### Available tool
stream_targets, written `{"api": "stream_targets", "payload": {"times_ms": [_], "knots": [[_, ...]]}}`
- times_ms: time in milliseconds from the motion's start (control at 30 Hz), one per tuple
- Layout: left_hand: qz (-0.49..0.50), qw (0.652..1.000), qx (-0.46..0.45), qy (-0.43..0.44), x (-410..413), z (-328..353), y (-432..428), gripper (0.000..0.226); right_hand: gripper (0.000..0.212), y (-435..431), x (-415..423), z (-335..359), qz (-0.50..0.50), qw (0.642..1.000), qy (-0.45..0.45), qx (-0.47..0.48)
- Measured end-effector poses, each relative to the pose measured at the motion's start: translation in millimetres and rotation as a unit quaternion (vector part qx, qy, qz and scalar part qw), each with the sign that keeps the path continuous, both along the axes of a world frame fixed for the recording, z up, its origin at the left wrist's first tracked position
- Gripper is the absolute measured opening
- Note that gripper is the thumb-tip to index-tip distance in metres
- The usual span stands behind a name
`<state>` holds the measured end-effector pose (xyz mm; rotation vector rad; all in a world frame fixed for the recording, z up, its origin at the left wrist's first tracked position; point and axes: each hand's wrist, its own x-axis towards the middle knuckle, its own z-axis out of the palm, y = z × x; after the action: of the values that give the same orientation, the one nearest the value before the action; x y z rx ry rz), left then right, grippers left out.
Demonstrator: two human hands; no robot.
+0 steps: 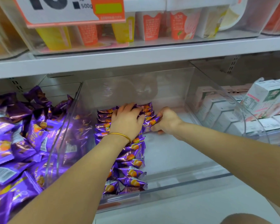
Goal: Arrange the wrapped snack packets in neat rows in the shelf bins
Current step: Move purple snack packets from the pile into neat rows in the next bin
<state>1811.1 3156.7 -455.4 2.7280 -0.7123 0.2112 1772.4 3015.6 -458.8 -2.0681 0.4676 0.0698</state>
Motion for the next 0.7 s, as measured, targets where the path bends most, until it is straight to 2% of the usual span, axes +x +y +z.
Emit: {"api": "stream_targets", "payload": {"times_ms": [167,333,533,600,700], "knots": [[-0.008,0.999,0.043,0.021,3.0,-0.8,1.3,0.042,0.028,5.8,-3.6,3.8,0.026,1.0,-0.006,0.014],[-0.012,0.998,0.042,0.045,4.1,6.6,4.0,0.042,0.031,6.3,-10.7,11.5,0.046,0.999,0.002,0.019],[-0.01,0.997,0.052,0.055,-0.5,19.5,12.4,0.039,0.038,1.9,-16.9,19.4,0.012,1.0,0.023,0.015],[-0.012,0.997,0.059,0.057,-6.0,27.2,14.3,0.038,0.044,2.1,-21.6,24.8,-0.002,1.0,0.012,-0.001],[-0.036,0.995,0.072,0.06,-22.5,48.5,18.9,0.038,0.039,9.1,-30.1,39.4,-0.007,0.997,-0.054,-0.045]]}}
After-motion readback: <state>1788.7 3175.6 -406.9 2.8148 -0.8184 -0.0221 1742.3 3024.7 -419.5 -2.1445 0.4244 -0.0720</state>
